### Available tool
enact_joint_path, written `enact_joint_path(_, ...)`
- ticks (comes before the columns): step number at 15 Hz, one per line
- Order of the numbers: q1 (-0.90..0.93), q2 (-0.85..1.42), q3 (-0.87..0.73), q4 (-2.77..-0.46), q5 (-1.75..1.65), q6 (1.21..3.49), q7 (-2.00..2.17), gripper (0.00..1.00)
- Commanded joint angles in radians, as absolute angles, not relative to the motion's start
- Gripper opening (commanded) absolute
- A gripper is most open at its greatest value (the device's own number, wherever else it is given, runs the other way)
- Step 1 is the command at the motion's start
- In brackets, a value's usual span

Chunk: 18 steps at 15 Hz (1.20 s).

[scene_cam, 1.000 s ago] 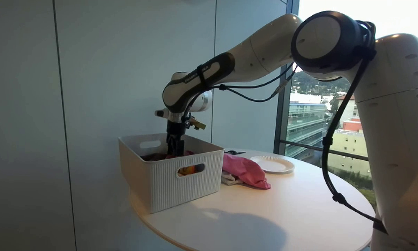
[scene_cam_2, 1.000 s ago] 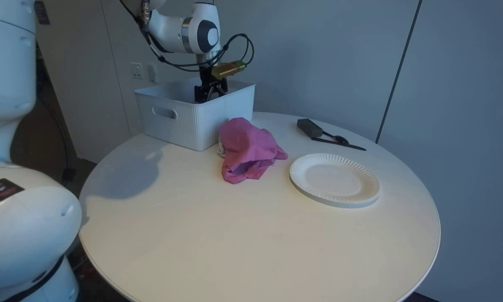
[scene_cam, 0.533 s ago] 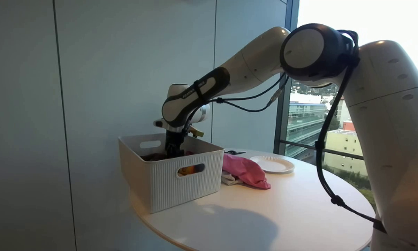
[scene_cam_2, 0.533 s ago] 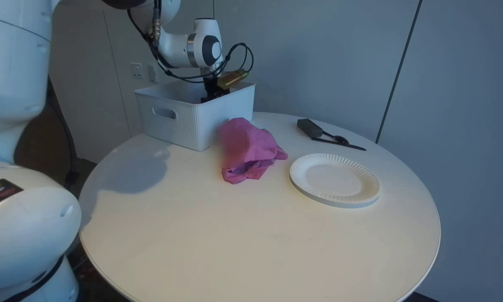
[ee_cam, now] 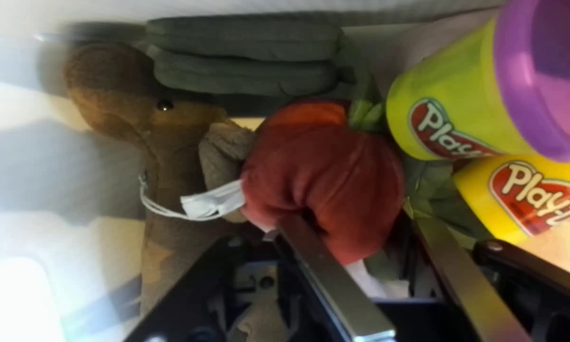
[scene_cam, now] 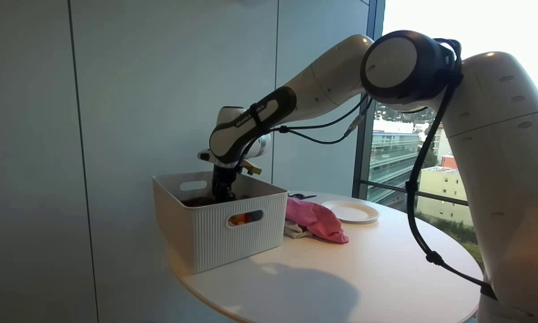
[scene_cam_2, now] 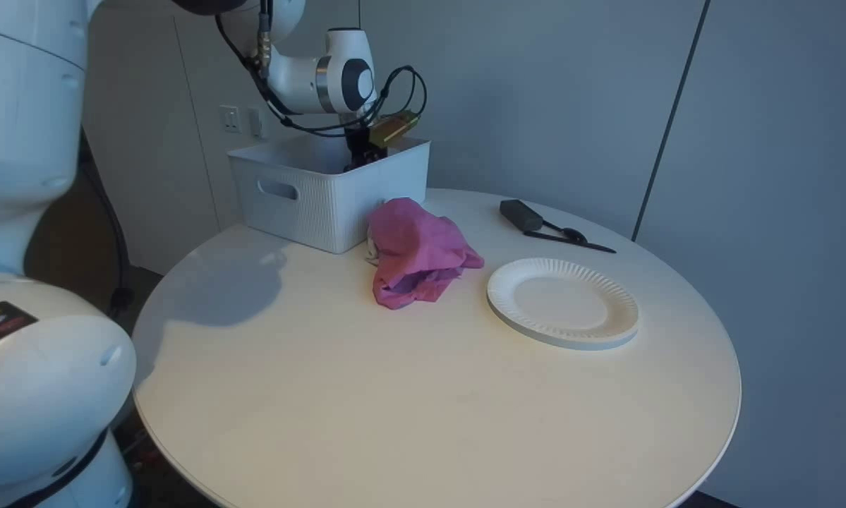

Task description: Remove all the objects in the basket

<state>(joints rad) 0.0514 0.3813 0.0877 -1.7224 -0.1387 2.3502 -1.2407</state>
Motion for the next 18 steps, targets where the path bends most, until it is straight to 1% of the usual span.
enact_joint_path(1,0.034,0.339,0.099,-1.74,-0.15,2.39,-1.252,0.09)
enact_joint_path(4,0.03,0.3,0.098,-1.748,-0.144,2.403,-1.246,0.02)
enact_joint_path(5,0.028,0.279,0.1,-1.754,-0.138,2.409,-1.247,0.08)
enact_joint_path(7,0.026,0.237,0.099,-1.762,-0.133,2.417,-1.242,0.08)
enact_joint_path(10,0.026,0.111,0.095,-1.806,-0.114,2.434,-1.209,0.08)
enact_joint_path(14,0.035,-0.073,0.056,-1.881,-0.213,2.483,-1.04,0.07)
enact_joint_path(18,0.001,-0.285,0.032,-1.982,-0.398,2.4,-0.818,0.07)
